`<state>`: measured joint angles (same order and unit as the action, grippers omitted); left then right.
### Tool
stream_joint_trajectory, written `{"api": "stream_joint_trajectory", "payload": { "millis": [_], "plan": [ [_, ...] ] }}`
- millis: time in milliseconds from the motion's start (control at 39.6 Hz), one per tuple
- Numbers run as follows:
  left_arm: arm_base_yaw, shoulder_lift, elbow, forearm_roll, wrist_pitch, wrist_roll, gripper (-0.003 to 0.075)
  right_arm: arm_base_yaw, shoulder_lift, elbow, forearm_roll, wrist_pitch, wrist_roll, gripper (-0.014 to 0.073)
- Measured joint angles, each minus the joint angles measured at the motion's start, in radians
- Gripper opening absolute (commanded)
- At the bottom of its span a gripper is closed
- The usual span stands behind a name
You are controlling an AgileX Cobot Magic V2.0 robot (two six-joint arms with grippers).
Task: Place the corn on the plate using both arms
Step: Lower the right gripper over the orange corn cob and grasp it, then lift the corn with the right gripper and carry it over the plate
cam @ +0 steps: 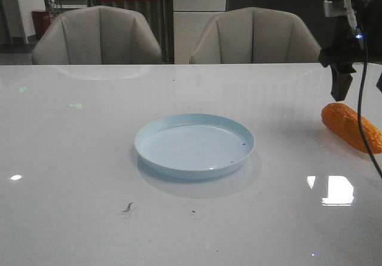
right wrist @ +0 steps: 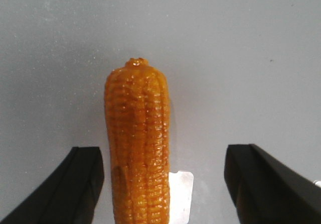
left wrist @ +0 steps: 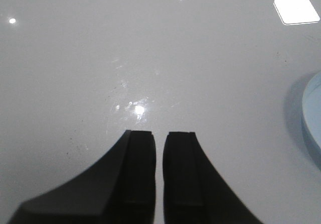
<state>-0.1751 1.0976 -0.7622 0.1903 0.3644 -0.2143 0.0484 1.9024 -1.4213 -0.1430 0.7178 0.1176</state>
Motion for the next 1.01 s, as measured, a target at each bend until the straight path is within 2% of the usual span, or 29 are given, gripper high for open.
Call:
{"api": "stream_joint_trajectory", "payload": {
  "millis": [404, 479, 681, 731, 1009],
  "plan": [
    [0.000, 0.000, 0.000, 0.000, 0.000, 0.000, 0.0162, 0.000, 0.087, -0.003, 0.028, -0.006, 0.000, 0.0574],
    [0.000, 0.000, 0.000, 0.000, 0.000, 0.000, 0.0162, 0.000, 0.092, -0.003, 0.030, -0.012, -0.003, 0.0512],
    [0.000, 0.000, 0.000, 0.000, 0.000, 0.000, 0.0162, 0.000, 0.110, -0.007, 0.030, -0.015, -0.003, 0.0228],
    [0.000, 0.000, 0.000, 0.000, 0.000, 0.000, 0.0162, 0.000, 0.110, -0.009, 0.030, -0.016, -0.003, 0.0192],
    [0.000, 0.000, 0.000, 0.000, 0.000, 0.000, 0.0162, 0.022, 0.124, -0.110, 0.030, 0.041, -0.003, 0.0176]
  ]
}}
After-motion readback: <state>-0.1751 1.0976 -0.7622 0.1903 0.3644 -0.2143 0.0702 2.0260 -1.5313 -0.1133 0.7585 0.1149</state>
